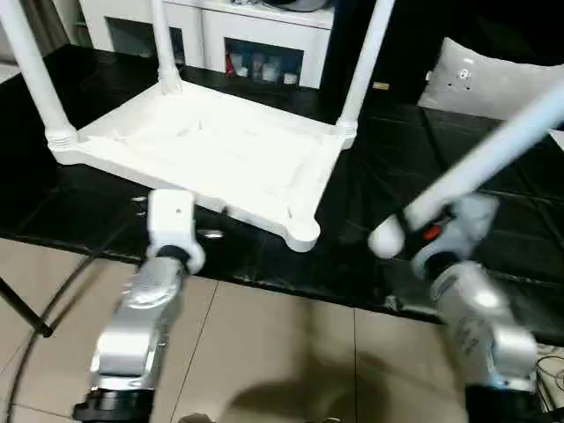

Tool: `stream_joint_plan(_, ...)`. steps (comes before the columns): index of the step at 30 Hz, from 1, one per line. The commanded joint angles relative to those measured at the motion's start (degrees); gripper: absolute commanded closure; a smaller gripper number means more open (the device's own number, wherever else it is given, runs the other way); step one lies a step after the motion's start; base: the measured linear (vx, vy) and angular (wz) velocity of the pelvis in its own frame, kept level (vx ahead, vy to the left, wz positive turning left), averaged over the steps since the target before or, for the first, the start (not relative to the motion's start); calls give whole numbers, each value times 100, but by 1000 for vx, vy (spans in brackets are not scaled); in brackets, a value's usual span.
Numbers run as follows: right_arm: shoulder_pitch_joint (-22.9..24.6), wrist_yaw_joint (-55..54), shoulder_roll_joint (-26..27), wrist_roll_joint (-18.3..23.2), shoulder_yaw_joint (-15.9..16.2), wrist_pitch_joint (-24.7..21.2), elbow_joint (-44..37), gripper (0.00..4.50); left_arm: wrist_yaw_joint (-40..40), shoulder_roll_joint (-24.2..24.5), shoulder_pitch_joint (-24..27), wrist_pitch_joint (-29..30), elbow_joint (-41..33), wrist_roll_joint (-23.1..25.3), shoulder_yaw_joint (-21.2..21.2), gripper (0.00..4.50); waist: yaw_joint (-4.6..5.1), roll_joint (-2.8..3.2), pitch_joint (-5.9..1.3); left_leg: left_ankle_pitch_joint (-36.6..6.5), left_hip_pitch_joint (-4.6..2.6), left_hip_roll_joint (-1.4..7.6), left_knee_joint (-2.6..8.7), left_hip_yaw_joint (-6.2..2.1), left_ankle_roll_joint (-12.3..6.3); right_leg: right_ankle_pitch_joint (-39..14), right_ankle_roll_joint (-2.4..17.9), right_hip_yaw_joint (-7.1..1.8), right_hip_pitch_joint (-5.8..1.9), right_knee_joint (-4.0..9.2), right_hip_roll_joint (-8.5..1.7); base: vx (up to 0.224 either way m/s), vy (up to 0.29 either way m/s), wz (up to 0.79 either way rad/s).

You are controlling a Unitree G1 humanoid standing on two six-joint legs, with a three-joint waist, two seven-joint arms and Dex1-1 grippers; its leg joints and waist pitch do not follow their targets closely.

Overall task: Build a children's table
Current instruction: Move to table

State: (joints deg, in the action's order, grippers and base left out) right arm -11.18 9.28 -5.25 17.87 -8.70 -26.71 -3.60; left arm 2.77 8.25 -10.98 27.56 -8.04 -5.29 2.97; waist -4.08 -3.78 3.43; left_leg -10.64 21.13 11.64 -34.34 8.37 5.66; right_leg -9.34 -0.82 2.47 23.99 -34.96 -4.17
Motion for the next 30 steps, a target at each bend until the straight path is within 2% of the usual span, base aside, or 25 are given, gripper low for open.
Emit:
stream_joint_plan(1, -55, -104, -80, -186, 56, 150, -155, 263, -4, -81, -128, -80, 54, -25, -24, 0, 15, 111, -350, -1720, -9, 23, 464, 51, 171, -2107, 333, -149, -234, 502, -195, 0, 0, 0)
stream_joint_plan(2, -56, -157, -67, -205, 30, 196, -158, 263, -9, -100, -153, -92, 72, -26, -33, 0, 6, 104, -359, -1773, -39, 30, 452, 56, 181, -2120, 328, -149, -208, 507, -199, 0, 0, 0)
stream_joint_plan(3, -41, -188, -80, -215, -18, 256, -245, 263, -9, -125, -181, -110, 65, -35, -45, 0, 15, 114, -367, -1934, -254, 15, 300, 220, 472, -2320, 200, -252, 10, 585, -10, 0, 0, 0)
stream_joint_plan(4, -33, -197, -87, -219, -39, 277, -285, 263, -9, -135, -192, -118, 61, -38, -49, 0, 1, 95, -345, -1975, -218, 0, 316, 241, 509, -2389, 168, -263, 1, 605, 44, 0, 0, 0)
stream_joint_plan(5, -68, -135, -66, 22, -240, 219, -377, 263, -37, -180, -181, -76, -23, -51, -54, 0, -9, 76, -389, -2003, -310, -27, 201, 383, 586, -2401, 29, -394, 132, 659, 169, -14, 20, -34)
stream_joint_plan(6, -98, -126, -75, 34, -291, 265, -360, 263, -32, -179, -150, -59, -70, -48, -65, 0, -89, -21, -433, -1979, -280, -90, 149, 458, 491, -2342, 29, -538, 129, 575, 205, -14, 20, -34)
stream_joint_plan(8, -154, -112, -74, 64, -356, 319, -275, 263, -6, -139, -100, -36, -121, -22, -85, 0, -108, -73, -448, -1907, -148, -168, 77, 506, 302, -2342, 51, -745, 48, 539, 204, -6, 30, -44)
stream_joint_plan(9, -214, -133, -56, 110, -420, 321, -136, 263, 20, -83, -75, -29, -133, 9, -88, 0, -194, -198, -438, -1835, 71, -230, -46, 391, -264, -2696, 158, -1094, -178, 573, -91, -1, 39, -45)
stream_joint_plan(10, -243, -201, -62, 78, -433, 324, -49, 263, 35, -58, -72, -33, -134, 13, -68, 0, -199, -179, -414, -1684, 160, -263, -170, 311, -401, -2932, 186, -1279, -256, 657, -240, 1, 80, -41)
stream_joint_plan(11, -264, -255, -59, 50, -439, 343, 7, 263, 43, -41, -78, -36, -130, 11, -47, 0, -269, -243, -419, -1230, 391, -231, -388, -18, -778, -3269, 286, -1451, -519, 725, -776, 4, 140, -33)
stream_joint_plan(12, -303, -333, -22, 46, -492, 437, 69, 263, 49, -17, -91, -29, -126, 9, -17, 0, -266, -127, -437, -772, 441, -177, -529, -273, -890, -3246, 509, -1518, -471, 792, -984, 4, 140, -33)
stream_joint_plan(14, -343, -537, 18, -8, -547, 403, 112, 263, 52, 1, -109, -25, -109, 8, 13, 0, -180, -30, -437, -527, 441, -214, -370, -377, -1052, -2937, 746, -1321, -366, 737, -748, -17, 216, -12)
stream_joint_plan(15, -358, -635, 22, -44, -525, 271, 117, 263, 55, 9, -128, -18, -84, 20, 39, 0, 25, 103, -425, -520, 20, -237, 104, -224, -1669, -2255, 788, -701, 37, 463, 7, -25, 239, -4)
stream_joint_plan(17, -347, -537, 6, 10, -448, 88, 84, 263, 63, 11, -149, -23, -46, 29, 43, 0, 249, 240, -417, -656, -160, -117, 305, -374, -2094, -1386, 788, -107, 165, -3, 289, -35, 245, 7)
stream_joint_plan(18, -335, -432, 9, 73, -407, -53, 64, 263, 61, 4, -177, -40, 3, 38, 41, 0, 286, 308, -371, -827, -28, -22, 481, -378, -1946, -817, 666, 121, 65, -306, 265, -47, 247, 10)
stream_joint_plan(19, -308, -339, -5, 108, -337, -209, 39, 263, 44, -15, -213, -52, 55, 50, 29, 0, 277, 312, -371, -754, -55, 38, 461, -452, -1860, -579, 632, 154, 23, -318, 175, -63, 207, 9)
stream_joint_plan(20, -284, -234, 2, 202, -310, -310, 19, 263, 31, -29, -222, -54, 65, 58, 5, 0, 237, 248, -344, -751, -116, 121, 375, -460, -1563, -302, 684, 106, 9, -127, -30, -54, 137, 6)
stream_joint_plan(21, -258, -148, 9, 269, -281, -364, -13, 263, 29, -35, -220, -45, 61, 59, -15, 0, 151, 305, -300, -1257, -35, 59, 439, -394, -962, -464, 772, -5, -128, 58, -193, -54, 137, 6)
stream_joint_plan(22, -228, -80, 2, 295, -233, -353, -46, 263, 42, -34, -207, -23, 47, 65, -62, 0, 221, 189, -298, -1769, 20, -2, 445, -366, -694, -677, 760, -49, -192, 169, -238, -73, 119, 6)
stream_joint_plan(23, -217, -45, -16, 274, -189, -322, -46, 263, 59, -25, -183, -5, 24, 79, -111, 0, 198, 237, -300, -2833, 17, 1, 491, -452, 26, -1387, 643, -75, -262, 233, -400, -83, 90, 0)
stream_joint_plan(24, -224, -34, -24, 251, -162, -307, -11, 263, 79, -11, -155, -6, 2, 95, -152, 0, 223, 225, -277, -3473, -46, -20, 492, -451, 456, -1862, 478, -90, -190, 326, -437, -83, 90, 0)
stream_joint_plan(25, -281, -96, -27, 166, -143, -261, 120, 263, 76, -3, -125, -5, -14, 106, -160, 0, 230, 239, -273, -3643, -67, -22, 491, -469, 564, -1961, 434, -97, -179, 348, -448, -74, 43, -1)
stream_joint_plan(26, -346, -189, -40, 39, -119, -206, 256, 263, 42, -1, -101, 16, -22, 121, -137, 0, 270, 161, -267, -3787, -56, -25, 505, -476, 612, -2079, 365, -92, -212, 408, -461, -65, 14, -2)
stream_joint_plan(28, -380, -241, -61, -32, -63, -254, 293, 263, 11, -18, -79, 39, -23, 109, -78, 0, 261, 190, -270, -3690, -82, -33, 495, -451, 542, -2114, 353, -116, -221, 455, -508, -62, 3, -1)
stream_joint_plan(30, -390, -266, -85, -111, 59, -322, 209, 263, 4, -39, -53, -13, -30, 75, 14, 0, 247, 140, -275, -3286, -52, -29, 489, -410, 313, -2051, 383, -151, -262, 516, -563, 0, 0, 0)
